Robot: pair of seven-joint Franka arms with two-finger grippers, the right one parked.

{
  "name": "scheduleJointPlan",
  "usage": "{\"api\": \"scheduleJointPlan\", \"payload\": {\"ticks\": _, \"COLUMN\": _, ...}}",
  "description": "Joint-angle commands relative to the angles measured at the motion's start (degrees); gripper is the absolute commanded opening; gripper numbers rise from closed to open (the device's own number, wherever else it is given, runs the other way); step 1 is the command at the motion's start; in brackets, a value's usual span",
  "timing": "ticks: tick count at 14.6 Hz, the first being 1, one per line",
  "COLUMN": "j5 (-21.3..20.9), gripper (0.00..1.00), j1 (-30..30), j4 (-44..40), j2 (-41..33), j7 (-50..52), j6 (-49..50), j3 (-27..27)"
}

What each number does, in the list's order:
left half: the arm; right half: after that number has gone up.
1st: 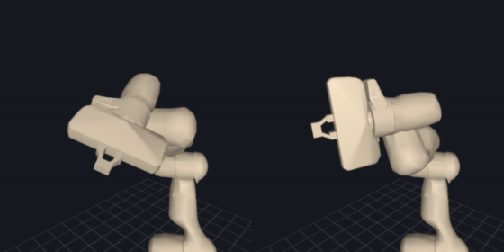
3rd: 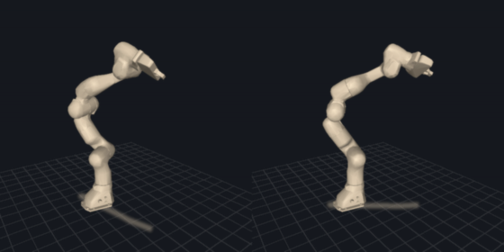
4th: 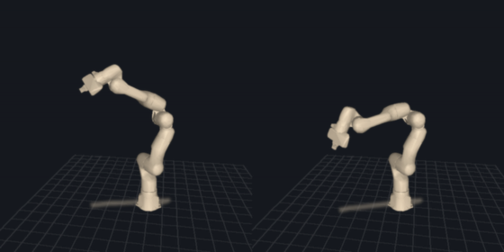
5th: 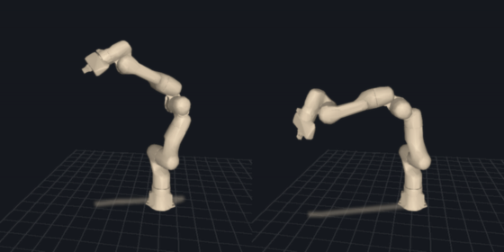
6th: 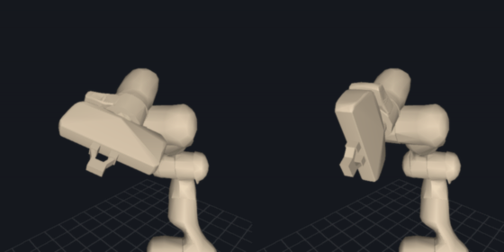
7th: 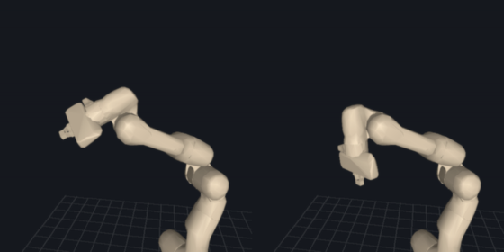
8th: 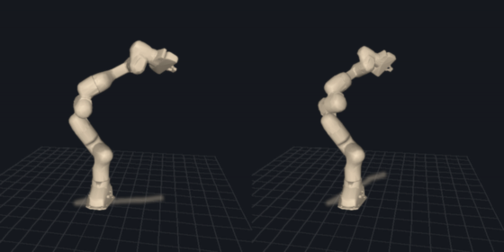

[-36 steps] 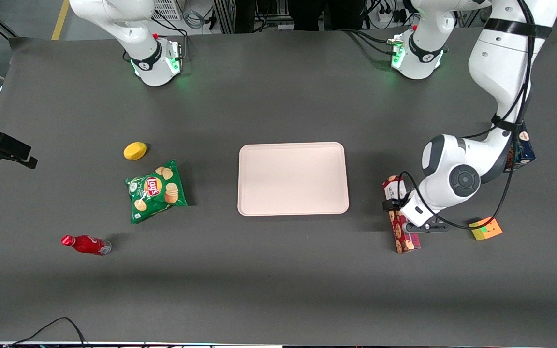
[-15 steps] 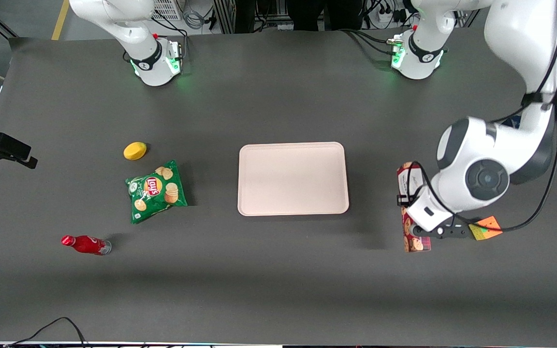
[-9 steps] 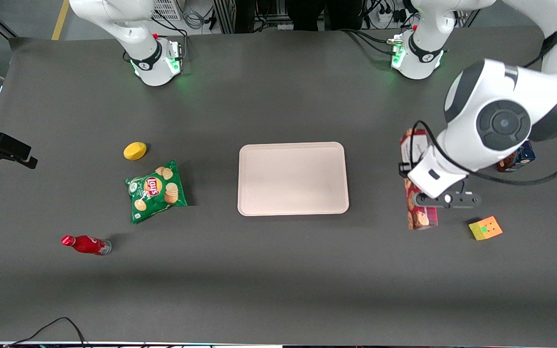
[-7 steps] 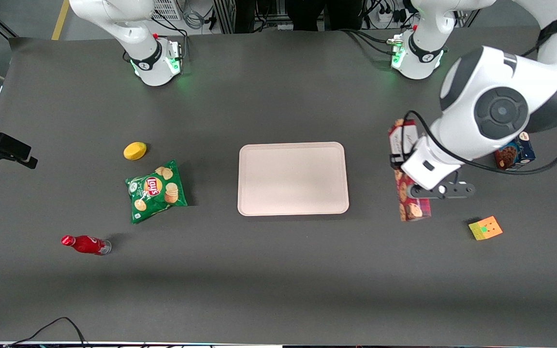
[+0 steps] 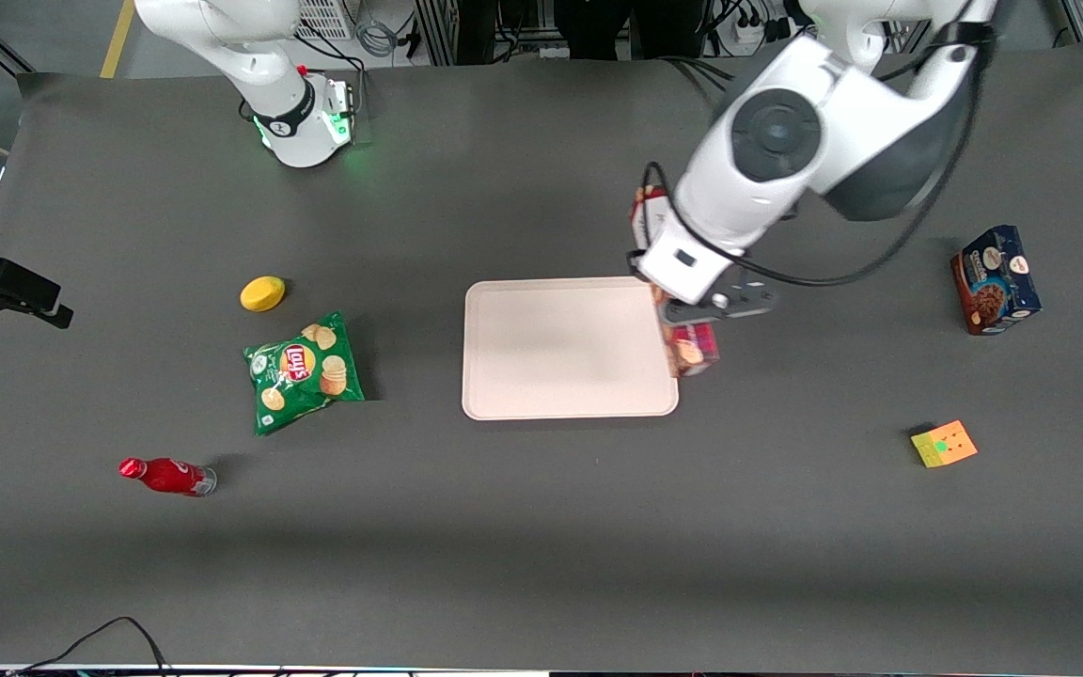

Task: Place red cookie box on tray
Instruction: 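Carry the red cookie box over the white tray with the left gripper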

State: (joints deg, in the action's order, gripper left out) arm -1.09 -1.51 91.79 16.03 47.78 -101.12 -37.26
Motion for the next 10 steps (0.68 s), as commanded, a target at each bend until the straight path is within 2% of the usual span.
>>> {"api": "scheduleJointPlan", "payload": {"ticks": 1, "j5": -2.8, "gripper": 0.0, "j1": 0.2, "j4": 8.6, "j2": -0.3, "j7": 2.1, "j6": -10.2, "j3": -3.3}}
{"api": "scheduleJointPlan", "payload": {"ticks": 4, "j5": -8.5, "gripper": 0.0, "j1": 0.1, "j4": 15.9, "j2": 1.0, "j7": 1.8, "j6": -19.1, "j3": -4.0}}
{"api": "scheduleJointPlan", "payload": {"ticks": 8, "j5": -10.4, "gripper": 0.0, "j1": 0.5, "j4": 19.0, "j2": 5.8, "j7": 2.8, "j6": -25.8, "j3": -3.3}}
{"api": "scheduleJointPlan", "payload": {"ticks": 10, "j5": -15.8, "gripper": 0.0, "j1": 0.5, "j4": 20.8, "j2": 8.8, "j7": 8.0, "j6": -29.6, "j3": -3.2}}
